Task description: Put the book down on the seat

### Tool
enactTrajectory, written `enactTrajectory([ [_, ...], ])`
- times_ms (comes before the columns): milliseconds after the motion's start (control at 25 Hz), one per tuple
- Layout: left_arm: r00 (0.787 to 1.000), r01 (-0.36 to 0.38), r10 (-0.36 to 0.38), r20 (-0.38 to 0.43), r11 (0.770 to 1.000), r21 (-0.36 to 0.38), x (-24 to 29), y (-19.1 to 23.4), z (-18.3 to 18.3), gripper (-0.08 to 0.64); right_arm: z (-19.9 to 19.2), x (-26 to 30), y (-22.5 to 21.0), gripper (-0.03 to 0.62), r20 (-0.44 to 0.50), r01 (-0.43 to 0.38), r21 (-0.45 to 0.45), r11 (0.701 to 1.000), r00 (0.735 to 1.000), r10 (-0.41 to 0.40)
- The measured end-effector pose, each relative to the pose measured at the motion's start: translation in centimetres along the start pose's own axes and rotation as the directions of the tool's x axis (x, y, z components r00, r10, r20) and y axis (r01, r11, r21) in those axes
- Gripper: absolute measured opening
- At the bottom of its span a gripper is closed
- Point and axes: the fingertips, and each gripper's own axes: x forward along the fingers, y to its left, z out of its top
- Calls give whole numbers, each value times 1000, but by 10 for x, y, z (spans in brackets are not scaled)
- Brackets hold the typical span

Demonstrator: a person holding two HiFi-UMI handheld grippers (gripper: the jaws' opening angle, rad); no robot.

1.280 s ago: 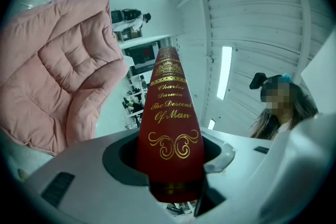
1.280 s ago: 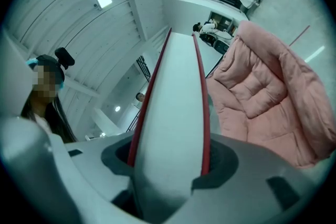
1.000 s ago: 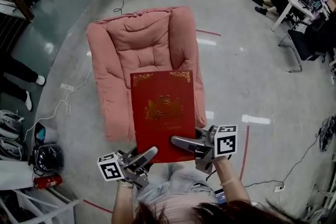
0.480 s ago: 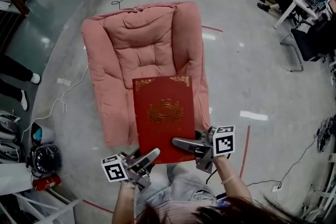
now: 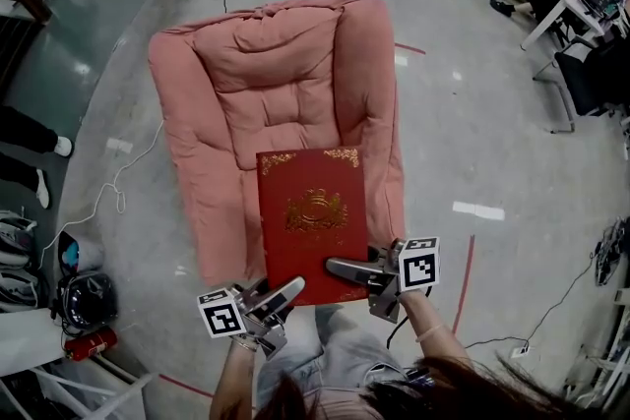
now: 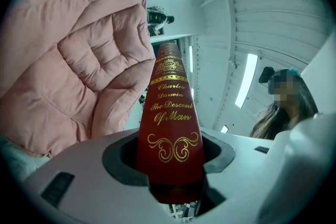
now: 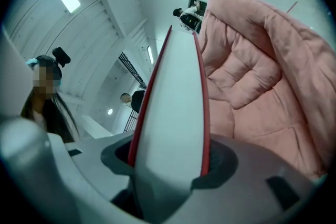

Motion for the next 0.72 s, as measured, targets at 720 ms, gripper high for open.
enactTrajectory([
  [720,999,-41,39,-29,993,-107,5,87,24,239,7,34,-86,275,-26,57,90,994,998,-55],
])
